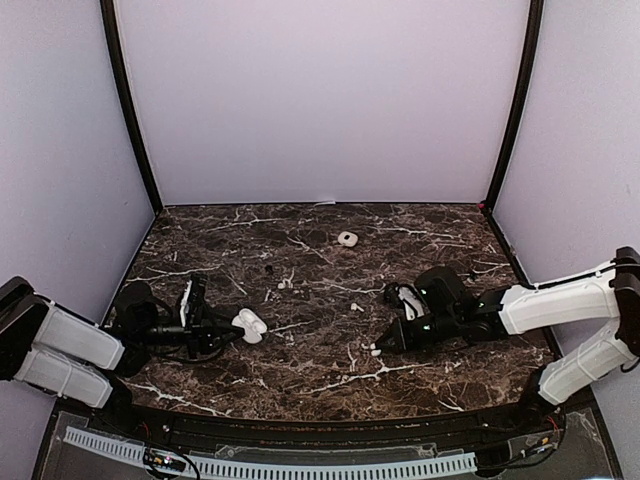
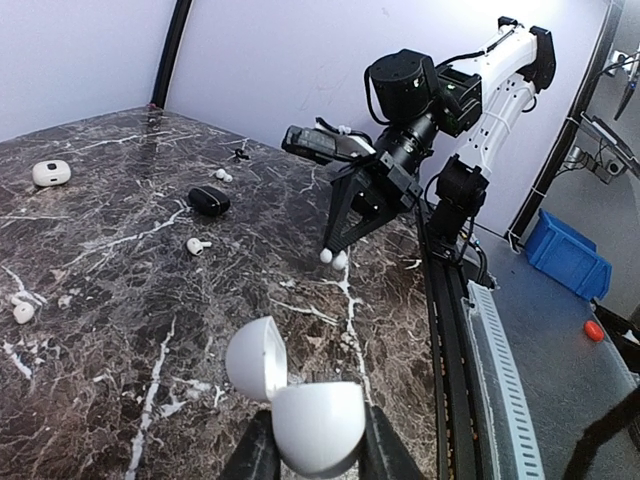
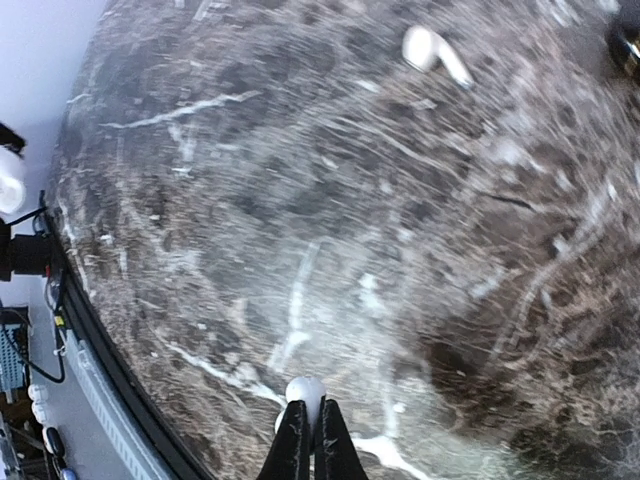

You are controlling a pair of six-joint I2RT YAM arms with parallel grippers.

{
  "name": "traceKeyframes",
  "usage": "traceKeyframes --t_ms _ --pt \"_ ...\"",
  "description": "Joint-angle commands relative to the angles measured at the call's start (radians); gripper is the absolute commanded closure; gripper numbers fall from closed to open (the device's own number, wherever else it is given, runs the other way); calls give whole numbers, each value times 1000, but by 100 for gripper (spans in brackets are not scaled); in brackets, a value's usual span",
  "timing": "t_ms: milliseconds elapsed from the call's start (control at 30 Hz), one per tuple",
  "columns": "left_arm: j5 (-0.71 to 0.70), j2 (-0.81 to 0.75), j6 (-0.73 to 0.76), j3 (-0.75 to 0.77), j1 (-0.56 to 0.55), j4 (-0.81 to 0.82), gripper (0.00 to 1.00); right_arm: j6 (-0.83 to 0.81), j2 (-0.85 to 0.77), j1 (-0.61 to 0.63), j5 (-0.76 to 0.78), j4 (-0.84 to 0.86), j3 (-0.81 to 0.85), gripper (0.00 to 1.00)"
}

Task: Insert the wireless bluetooth earbuds into the charging case
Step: Pick up the left earbud from the center of the board, then insert the left earbud into the left side groove of the charging case.

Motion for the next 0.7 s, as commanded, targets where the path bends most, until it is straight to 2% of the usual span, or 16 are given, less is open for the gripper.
traceKeyframes --t_ms 0,267,467,667 --pt "71 49 -15 19 -36 114 81 -85 -51 51 10 108 48 100" --pt "144 137 58 49 -188 181 82 -284 -34 226 55 213 161 100" --pt "210 195 35 44 -200 291 84 -385 -15 309 68 295 186 100" --pt "273 290 -29 21 -209 527 86 -480 19 394 101 332 232 100"
